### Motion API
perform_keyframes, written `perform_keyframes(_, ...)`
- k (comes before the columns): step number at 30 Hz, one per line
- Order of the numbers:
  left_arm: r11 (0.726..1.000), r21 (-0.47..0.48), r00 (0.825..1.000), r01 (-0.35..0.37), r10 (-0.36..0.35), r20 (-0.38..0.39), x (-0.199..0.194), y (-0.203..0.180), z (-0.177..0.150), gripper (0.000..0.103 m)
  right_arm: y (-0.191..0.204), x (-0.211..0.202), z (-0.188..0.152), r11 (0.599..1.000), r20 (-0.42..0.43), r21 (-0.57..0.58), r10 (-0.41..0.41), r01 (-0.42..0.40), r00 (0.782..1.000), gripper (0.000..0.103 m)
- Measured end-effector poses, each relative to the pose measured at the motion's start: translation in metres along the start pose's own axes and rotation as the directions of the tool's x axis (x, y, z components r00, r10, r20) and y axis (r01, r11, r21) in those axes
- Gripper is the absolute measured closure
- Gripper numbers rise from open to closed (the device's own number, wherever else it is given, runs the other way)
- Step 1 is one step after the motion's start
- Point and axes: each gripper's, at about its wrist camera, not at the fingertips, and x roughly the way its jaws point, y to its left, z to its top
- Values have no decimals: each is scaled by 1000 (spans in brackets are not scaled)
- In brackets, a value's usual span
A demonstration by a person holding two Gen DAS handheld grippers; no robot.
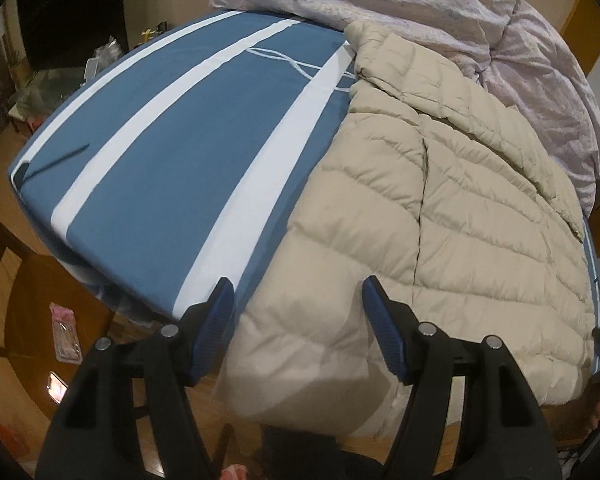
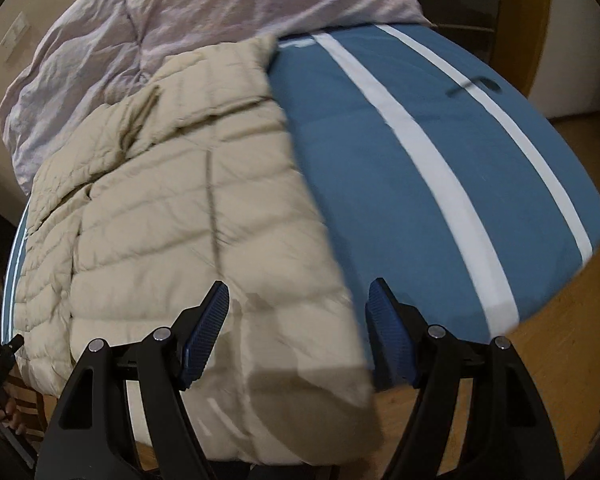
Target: Fold large clothes
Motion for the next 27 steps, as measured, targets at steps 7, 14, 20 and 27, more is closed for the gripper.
perform_keyframes(7, 1000, -15, 999, 21, -20, 34, -6, 1, -12, 36, -19, 3, -15, 997, -20, 51, 53, -52, 998, 29)
perform_keyframes(14, 997, -57, 997, 44, -40, 58, -9, 0, -20, 42, -13, 3, -26, 992, -20, 17, 127, -126, 992, 39)
perform_keyframes(20, 995, -83, 995, 53, -46, 83, -12, -1, -29, 49, -4, 0, -36, 984, -30, -42, 173, -174, 984, 49)
perform_keyframes(27, 994, -99, 995, 57, -47, 93, -13, -1, -31, 57, -5, 1, -38, 982, -33, -53, 179, -181, 983, 60)
